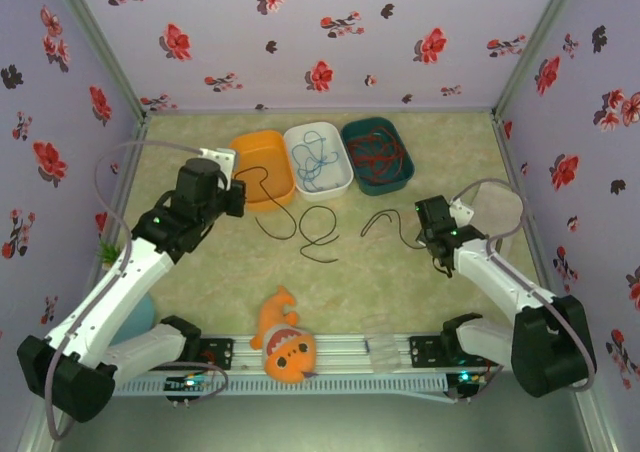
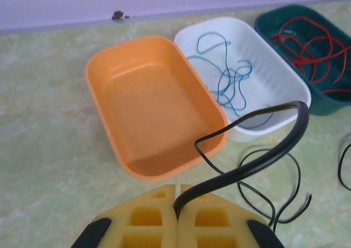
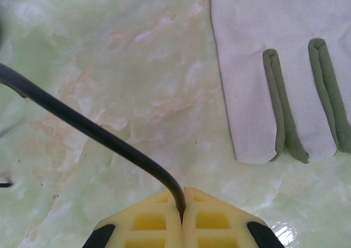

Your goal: Untangle the cables

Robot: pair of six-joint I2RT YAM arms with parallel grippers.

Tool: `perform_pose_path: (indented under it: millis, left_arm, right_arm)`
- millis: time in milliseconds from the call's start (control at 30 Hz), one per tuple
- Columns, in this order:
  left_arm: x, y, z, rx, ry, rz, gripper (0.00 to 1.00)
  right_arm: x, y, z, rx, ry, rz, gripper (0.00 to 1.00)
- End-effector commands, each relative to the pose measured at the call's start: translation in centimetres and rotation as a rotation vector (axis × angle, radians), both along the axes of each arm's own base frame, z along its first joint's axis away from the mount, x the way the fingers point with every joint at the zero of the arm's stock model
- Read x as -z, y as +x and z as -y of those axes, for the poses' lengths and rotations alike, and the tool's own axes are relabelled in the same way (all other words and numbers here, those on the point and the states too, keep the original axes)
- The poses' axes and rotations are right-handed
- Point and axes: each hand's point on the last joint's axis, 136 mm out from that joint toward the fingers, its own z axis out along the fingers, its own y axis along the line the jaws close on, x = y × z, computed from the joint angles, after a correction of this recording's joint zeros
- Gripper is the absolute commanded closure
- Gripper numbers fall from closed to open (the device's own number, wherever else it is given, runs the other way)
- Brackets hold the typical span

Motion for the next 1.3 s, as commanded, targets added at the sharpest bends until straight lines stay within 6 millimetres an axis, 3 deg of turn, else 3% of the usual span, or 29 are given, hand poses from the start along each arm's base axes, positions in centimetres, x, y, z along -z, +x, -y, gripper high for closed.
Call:
perform_pose_path:
  millis: [0, 267, 467, 633, 867, 1267]
  left_arm:
    - [-4.0, 0.0, -0.9, -0.014, 0.011, 0.074, 1.00]
    - [-11.0, 1.5, 0.0, 0.016, -0.008, 0.220, 1.00]
    - [-12.2, 5.1, 0.4, 0.008, 0.024, 0.246, 1.00]
    - [-11.2, 8.6, 0.9, 0.017, 0.043, 0.203, 1.00]
    - [-7.8, 12.9, 0.3, -0.008, 0.054, 0.111, 1.00]
    - [-0.4, 15.6, -1.0, -0.029, 0.134, -0.088, 1.00]
  right_arm:
    - [-0.3, -0.8, 0.9, 0.016, -0.025, -0.006, 1.00]
    - [-1.3, -1.0, 0.9, 0.012, -0.012, 0.032, 1.00]
    - [-2.3, -0.9, 0.8, -0.002, -0.008, 0.057, 1.00]
    - [-2.8, -0.9, 0.8, -0.008, -0.003, 0.065, 1.00]
    - [-3.1, -0.9, 0.4, -0.016, 0.024, 0.078, 1.00]
    - [-3.2, -0.7, 0.0, -0.017, 0.045, 0.085, 1.00]
